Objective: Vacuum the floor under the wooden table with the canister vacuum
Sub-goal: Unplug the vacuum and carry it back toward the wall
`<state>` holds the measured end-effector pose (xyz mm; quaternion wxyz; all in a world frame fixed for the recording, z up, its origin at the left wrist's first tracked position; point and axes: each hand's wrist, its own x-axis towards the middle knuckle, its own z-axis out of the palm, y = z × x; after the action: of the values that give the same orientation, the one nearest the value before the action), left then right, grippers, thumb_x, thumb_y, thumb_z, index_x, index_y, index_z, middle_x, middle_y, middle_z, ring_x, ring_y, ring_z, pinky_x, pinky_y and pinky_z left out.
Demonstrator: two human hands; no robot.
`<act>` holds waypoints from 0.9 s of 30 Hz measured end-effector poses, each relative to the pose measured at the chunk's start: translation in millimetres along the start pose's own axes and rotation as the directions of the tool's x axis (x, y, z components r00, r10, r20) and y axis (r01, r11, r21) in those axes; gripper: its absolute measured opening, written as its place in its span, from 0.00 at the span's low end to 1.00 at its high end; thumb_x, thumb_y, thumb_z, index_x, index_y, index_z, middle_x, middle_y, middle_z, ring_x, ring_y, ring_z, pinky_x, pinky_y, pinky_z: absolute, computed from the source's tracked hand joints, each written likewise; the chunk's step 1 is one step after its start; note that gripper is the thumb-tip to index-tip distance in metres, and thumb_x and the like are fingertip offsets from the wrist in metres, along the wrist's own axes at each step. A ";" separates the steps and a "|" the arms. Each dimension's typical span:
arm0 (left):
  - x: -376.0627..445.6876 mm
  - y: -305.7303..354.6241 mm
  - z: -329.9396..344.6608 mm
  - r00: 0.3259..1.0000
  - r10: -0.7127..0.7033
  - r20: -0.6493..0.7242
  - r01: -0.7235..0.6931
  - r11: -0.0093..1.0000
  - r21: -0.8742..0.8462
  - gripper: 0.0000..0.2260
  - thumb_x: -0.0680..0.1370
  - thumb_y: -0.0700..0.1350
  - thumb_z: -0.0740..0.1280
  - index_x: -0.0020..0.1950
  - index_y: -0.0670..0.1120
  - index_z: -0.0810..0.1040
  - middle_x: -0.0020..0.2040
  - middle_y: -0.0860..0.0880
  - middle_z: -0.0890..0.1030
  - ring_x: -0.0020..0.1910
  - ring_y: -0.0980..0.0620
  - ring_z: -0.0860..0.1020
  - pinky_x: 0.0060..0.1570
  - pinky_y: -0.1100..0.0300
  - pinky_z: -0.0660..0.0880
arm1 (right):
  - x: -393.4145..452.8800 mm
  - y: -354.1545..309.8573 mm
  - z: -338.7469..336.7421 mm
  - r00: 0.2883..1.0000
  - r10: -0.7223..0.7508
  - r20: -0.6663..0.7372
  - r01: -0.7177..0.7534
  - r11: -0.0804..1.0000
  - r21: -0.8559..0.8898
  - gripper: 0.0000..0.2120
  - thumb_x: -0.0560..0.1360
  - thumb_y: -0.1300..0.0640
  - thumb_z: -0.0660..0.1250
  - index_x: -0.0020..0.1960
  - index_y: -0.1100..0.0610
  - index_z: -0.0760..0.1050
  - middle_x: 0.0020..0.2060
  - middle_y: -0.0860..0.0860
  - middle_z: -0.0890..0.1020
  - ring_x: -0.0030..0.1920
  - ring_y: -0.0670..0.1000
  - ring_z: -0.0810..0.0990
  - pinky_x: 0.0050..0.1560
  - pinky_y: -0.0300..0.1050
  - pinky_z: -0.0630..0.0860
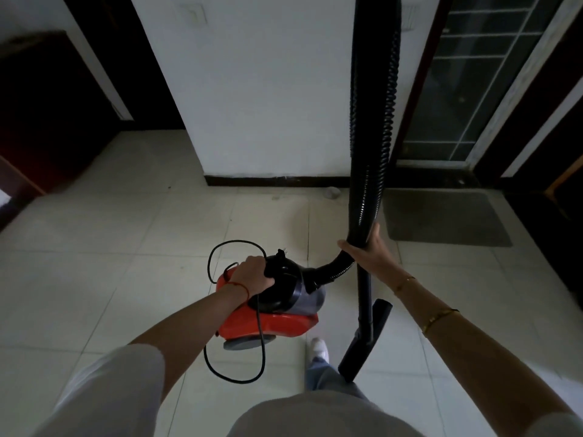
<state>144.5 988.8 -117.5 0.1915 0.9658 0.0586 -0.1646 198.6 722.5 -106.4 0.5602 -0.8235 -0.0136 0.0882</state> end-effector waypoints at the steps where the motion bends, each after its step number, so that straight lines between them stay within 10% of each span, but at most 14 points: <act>1: 20.5 3.2 -8.5 1.000 -0.010 -0.002 0.010 1.000 0.004 0.10 0.71 0.45 0.68 0.46 0.39 0.75 0.41 0.45 0.77 0.41 0.44 0.80 0.32 0.60 0.70 | 25.3 -2.8 -2.6 1.000 0.005 0.005 -0.005 1.000 0.001 0.29 0.70 0.58 0.74 0.61 0.55 0.58 0.53 0.56 0.73 0.48 0.47 0.78 0.37 0.34 0.76; 18: 368.4 -15.4 -137.0 0.999 -0.034 -0.036 0.035 0.999 0.029 0.10 0.73 0.44 0.70 0.48 0.39 0.77 0.44 0.44 0.81 0.38 0.49 0.79 0.29 0.65 0.70 | 411.9 -49.3 18.8 0.997 -0.075 -0.021 0.072 0.990 -0.120 0.31 0.64 0.50 0.76 0.59 0.58 0.64 0.54 0.55 0.73 0.51 0.51 0.77 0.49 0.45 0.79; 27: 572.2 -58.1 -192.2 0.999 0.029 0.045 -0.032 0.997 0.066 0.12 0.75 0.44 0.66 0.54 0.40 0.77 0.49 0.43 0.81 0.49 0.46 0.80 0.44 0.60 0.74 | 603.0 -75.6 59.5 0.998 -0.052 0.033 0.056 0.990 -0.131 0.36 0.65 0.51 0.78 0.63 0.57 0.60 0.53 0.50 0.76 0.51 0.48 0.77 0.50 0.44 0.76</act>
<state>728.3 1145.8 -164.8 0.1628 0.9686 0.0343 -0.1850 788.2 878.5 -136.1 0.5063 -0.8568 -0.0498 0.0841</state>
